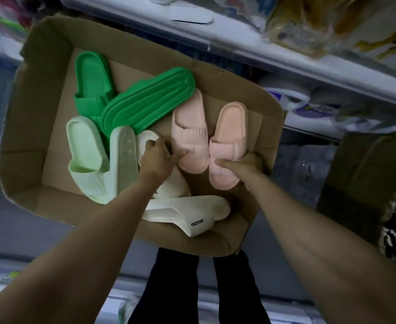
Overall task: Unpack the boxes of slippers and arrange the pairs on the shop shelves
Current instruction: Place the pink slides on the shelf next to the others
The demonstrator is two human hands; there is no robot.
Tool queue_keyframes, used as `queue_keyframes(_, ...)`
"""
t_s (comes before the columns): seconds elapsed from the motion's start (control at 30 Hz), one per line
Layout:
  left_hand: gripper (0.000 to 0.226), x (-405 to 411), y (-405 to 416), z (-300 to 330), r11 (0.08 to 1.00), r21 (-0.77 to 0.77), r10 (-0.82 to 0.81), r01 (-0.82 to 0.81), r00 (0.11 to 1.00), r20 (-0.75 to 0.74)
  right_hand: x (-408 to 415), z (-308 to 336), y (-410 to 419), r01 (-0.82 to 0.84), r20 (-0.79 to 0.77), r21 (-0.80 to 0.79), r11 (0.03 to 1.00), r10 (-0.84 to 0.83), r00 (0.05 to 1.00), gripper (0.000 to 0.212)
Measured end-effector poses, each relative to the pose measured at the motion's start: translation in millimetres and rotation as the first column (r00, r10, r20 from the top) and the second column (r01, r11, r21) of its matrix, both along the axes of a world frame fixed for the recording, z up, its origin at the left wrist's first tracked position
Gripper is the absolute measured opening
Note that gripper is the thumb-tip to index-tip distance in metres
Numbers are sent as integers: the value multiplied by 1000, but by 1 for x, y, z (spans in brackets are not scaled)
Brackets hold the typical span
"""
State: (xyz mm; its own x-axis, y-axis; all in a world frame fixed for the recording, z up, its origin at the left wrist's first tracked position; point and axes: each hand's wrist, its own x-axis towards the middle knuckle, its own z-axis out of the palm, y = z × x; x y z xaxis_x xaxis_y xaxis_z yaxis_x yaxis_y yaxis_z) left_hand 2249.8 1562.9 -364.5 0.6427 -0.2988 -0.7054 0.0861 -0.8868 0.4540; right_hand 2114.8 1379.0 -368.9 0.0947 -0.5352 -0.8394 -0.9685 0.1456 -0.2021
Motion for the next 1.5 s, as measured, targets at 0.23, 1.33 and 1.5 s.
queue_keyframes(0.23,83,-1,-25,-17,992,123,-20,22,1000,-12,-3,37,2,33,163,-265,964,12,987,83)
queue_keyframes(1.33,62,-199,-67,99,783,-378,496,-494,862,-101,-241,162,-8,434,617,-196,879,-233,752,67)
queue_keyframes(1.5,72,-301,-107,198,661,-707,345,-250,939,-10,-340,252,-44,515,802,-203,833,-160,575,76)
